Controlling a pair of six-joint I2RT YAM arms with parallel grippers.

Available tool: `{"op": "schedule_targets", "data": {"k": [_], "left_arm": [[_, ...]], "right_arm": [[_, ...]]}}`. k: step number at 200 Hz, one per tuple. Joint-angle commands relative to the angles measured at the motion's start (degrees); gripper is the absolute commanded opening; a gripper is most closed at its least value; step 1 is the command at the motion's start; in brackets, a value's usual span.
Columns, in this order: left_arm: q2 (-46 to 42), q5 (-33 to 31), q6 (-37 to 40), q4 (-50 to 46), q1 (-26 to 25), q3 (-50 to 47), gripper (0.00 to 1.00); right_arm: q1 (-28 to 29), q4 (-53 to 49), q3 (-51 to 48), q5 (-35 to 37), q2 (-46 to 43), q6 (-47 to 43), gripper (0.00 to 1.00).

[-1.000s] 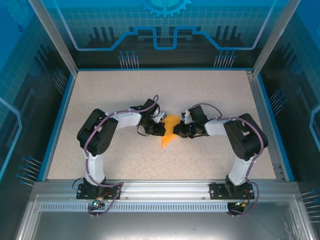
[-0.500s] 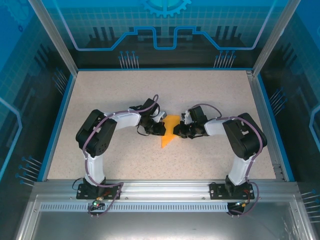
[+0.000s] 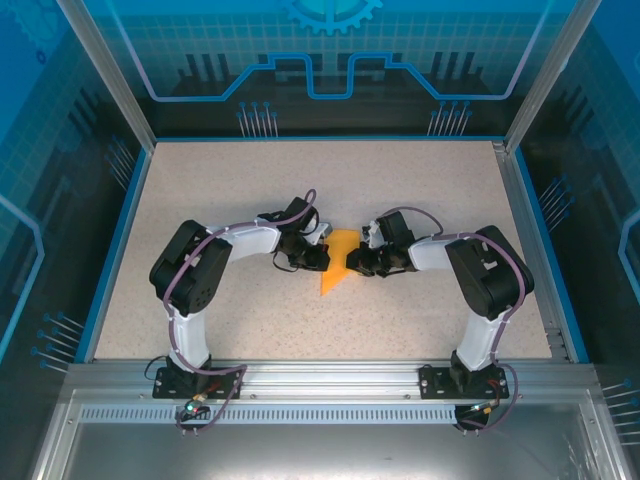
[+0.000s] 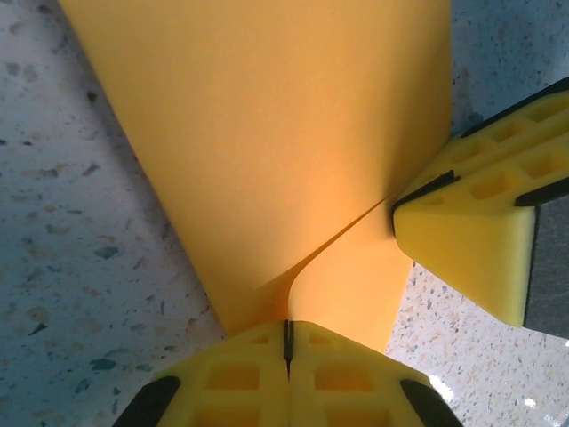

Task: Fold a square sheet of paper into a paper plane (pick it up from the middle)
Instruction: Third fold the triangle at the center of the table.

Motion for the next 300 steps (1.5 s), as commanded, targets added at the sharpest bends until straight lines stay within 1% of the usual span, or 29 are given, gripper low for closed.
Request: {"op": "schedule_targets", "data": {"k": [1,8,25,46,67,79,95,117,144,160,181,198,219,232,260,286,300], "left_arm": [[0.13,-1.86,-0.2,-1.31,-0.08,-0.87,0.07],[0.13,-1.92,-0.28,-1.17,-0.17,-1.02,0.08],[0.13,-1.9,-0.36,-1.33,-0.11,-1.07,0.07],[0.13,-2.7,-0.77,-1.6,-0.11,-1.08,0.11],[-0.44,-3.14,-1.0,-1.52,-0.15,-1.39,0.12],[-1.72,-3.54,-1.64,-0.59,-0.13,-2.06,0.17],[-3.55,-3.91,-2.5,-0.12,-0.15,-2.54,0.18],[-6.34,-5.49,-4.09,0.51,-0.15,-2.99,0.23],[-10.27,-6.44,-6.87,2.27,-0.15,-3.94,0.25],[-11.44,-3.77,-8.56,4.46,-0.15,-4.32,0.24],[-10.83,2.06,-9.85,6.85,-0.17,-4.19,0.18],[-8.61,6.71,-10.51,8.42,-0.31,-3.89,0.16],[-5.2,9.54,-10.91,9.24,-0.27,-3.55,0.14],[-3.85,9.71,-11.13,9.95,-0.29,-3.79,0.13],[-0.92,7.6,-10.55,8.76,-0.32,-3.29,0.12],[0.84,2.66,-9.4,6.39,-0.27,-3.37,0.1],[1.61,1.01,-8.17,4.56,-0.33,-3.16,0.1]], "right_arm": [[-0.26,-3.17,0.5,1.66,1.86,-1.44,0.12],[-0.26,-3.23,0.67,1.68,1.89,-1.43,0.12],[-0.26,-3.87,0.85,2.02,2.21,-1.45,0.11],[-0.26,-4.07,1.19,1.83,2.5,-1.43,0.11],[-0.18,-4.57,1.46,1.97,2.58,-1.57,0.11],[-0.12,-5.01,1.6,2.18,2.46,-1.76,0.11],[-0.16,-5.42,1.73,2.33,2.52,-2.02,0.11],[-0.09,-5.64,1.92,2.39,2.56,-2.12,0.11],[-0.17,-5.78,2.13,2.49,2.63,-2.12,0.11],[-0.12,-5.65,2.17,2.41,2.64,-2.05,0.11],[-0.1,-5.86,2.35,2.48,2.48,-2.04,0.11],[-0.15,-6.08,2.44,2.67,2.43,-2.16,0.11],[-0.14,-6.02,2.52,2.55,2.46,-1.96,0.11],[-0.1,-6.08,2.52,2.46,2.26,-1.95,0.11],[-0.17,-6.08,2.9,2.13,1.55,-1.78,0.11],[-0.18,-5.46,3.22,0.83,-0.34,-1.61,0.12],[-0.21,-5.36,3.17,0.78,-2.31,-1.67,0.12]]}}
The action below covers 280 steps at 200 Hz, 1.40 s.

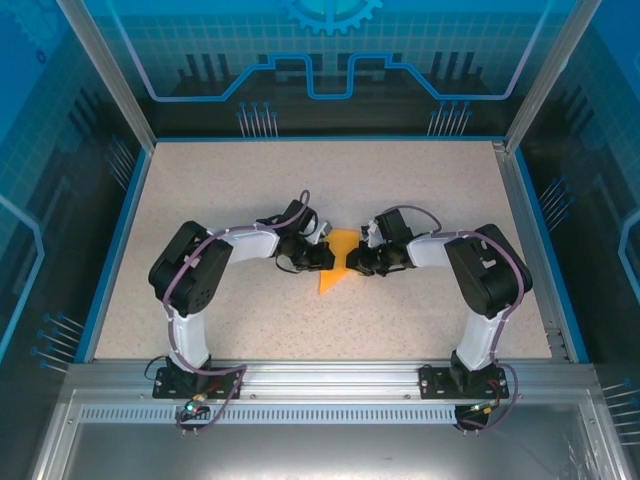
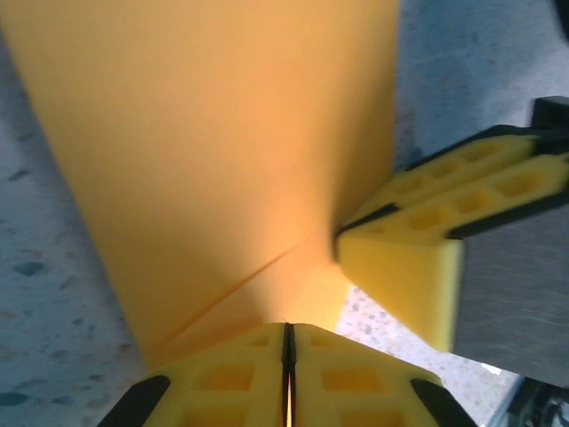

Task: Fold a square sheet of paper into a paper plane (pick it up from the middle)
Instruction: Third fold the triangle at the center of the table.

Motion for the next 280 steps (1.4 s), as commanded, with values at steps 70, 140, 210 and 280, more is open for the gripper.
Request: {"op": "schedule_targets", "data": {"k": [70,140,210,280], "left_arm": [[2.63,-6.18,3.54,-4.68,-0.37,-0.76,0.1],[2.72,-6.11,4.32,-5.53,-1.01,-0.27,0.08],[3.43,-7.88,5.26,-6.23,-1.14,-0.81,0.06],[-4.06,-6.68,4.09,-5.54,-1.25,-0.18,0.18]], "right_arm": [[4.35,1.88,-1.55,2.4,-6.28,1.66,0.1],[5.72,10.36,-3.83,-0.02,-0.44,5.68,0.08],[5.37,7.98,-4.33,3.55,2.7,4.56,0.09],[5.14,3.29,-2.97,4.35,1.33,4.53,0.08]]}}
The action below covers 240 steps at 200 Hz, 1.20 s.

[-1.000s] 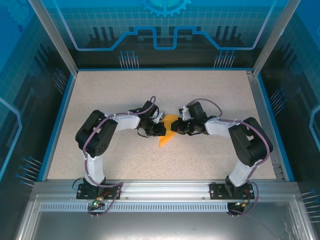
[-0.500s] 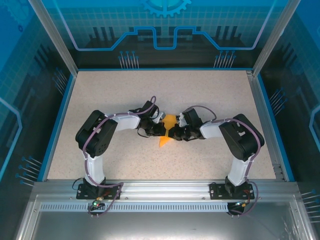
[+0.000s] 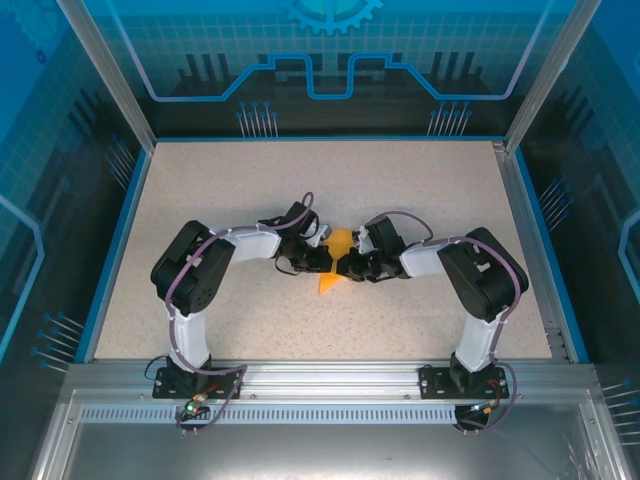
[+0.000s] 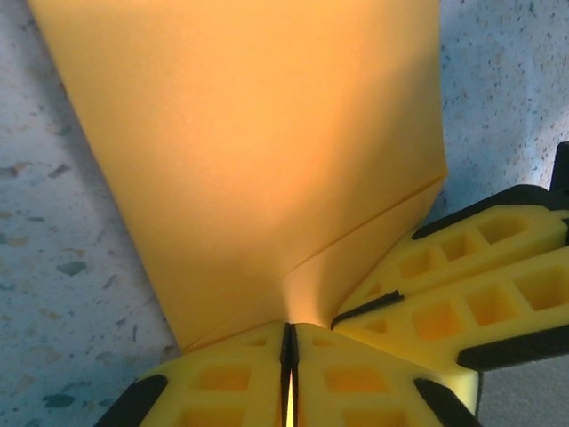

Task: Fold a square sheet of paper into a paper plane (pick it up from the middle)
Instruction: Third fold the triangle at the center of the table.

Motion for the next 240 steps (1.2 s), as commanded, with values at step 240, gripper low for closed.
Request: {"op": "schedule_targets", "data": {"k": [240], "left_arm": [[-1.86,6.98,-9.64,-2.46,-2.61,-2.42,0.0]], "right_arm": [[-0.43,-7.44,1.93,2.71,0.8,-0.12,0.08]]}}
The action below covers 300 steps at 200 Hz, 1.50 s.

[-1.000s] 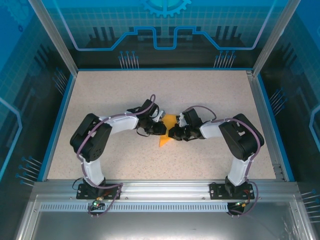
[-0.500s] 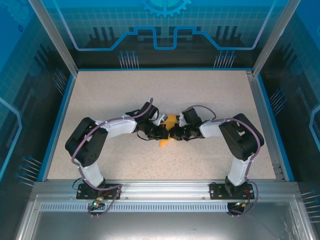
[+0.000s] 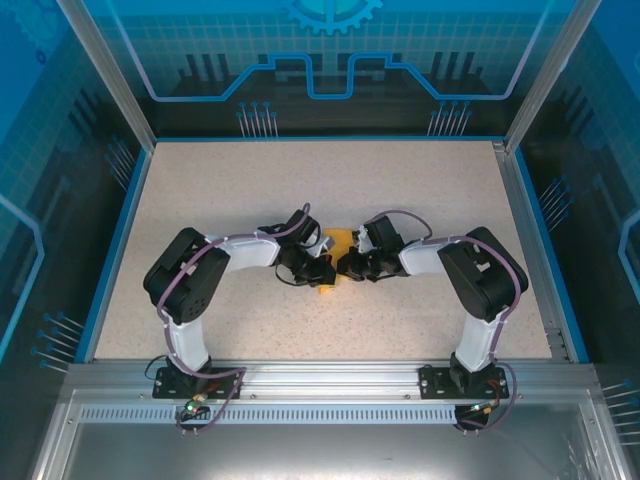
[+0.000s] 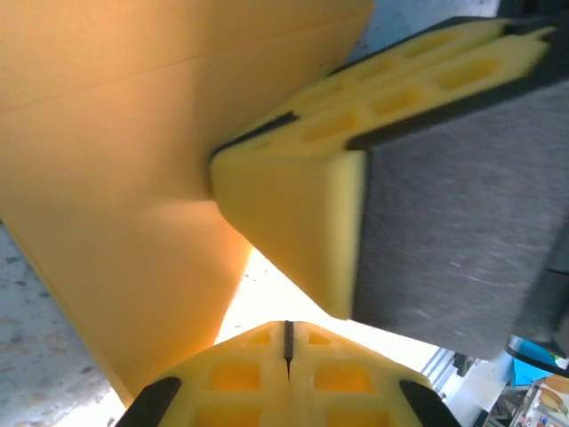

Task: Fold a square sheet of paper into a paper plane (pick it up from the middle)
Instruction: Third fold the triangle at the center of the table.

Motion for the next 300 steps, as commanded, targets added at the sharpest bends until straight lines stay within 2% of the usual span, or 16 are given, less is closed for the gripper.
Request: {"op": "schedule_targets", "data": {"k": [1,73,149,189,236,259,300], "left_arm": [[1.56,-2.39,-0.67,-0.66,-0.1,1.35,0.0],[1.57,-4.44,-0.83,-0.24,-0.06,-1.78,0.0],[-4.15,0.76,-3.37,5.54,0.1,-3.42,0.03],[-1.46,0.26,-4.52,7.31,0.46,-2.2,0.06],[2.31,-1.48,-4.53,4.87,0.43,-3.04,0.06],[0.76,-3.69,-3.62,3.34,0.43,-5.75,0.06],[-2.19,-3.67,-3.28,2.33,0.51,-7.71,0.07]], "right_arm": [[-0.4,-4.31,0.55,1.95,0.79,-0.11,0.08],[-0.47,-5.33,0.65,2.46,1.11,-0.89,0.08],[-0.46,-6.51,0.92,2.9,0.81,-1.55,0.08],[-0.41,-6.6,0.82,2.86,0.64,-1.64,0.09],[-0.47,-7.1,0.82,3.08,0.33,-1.91,0.09],[-0.47,-7.21,0.52,3.34,0.23,-1.95,0.09],[-0.56,-7.56,0.78,3.6,0.95,-2.28,0.09]]}}
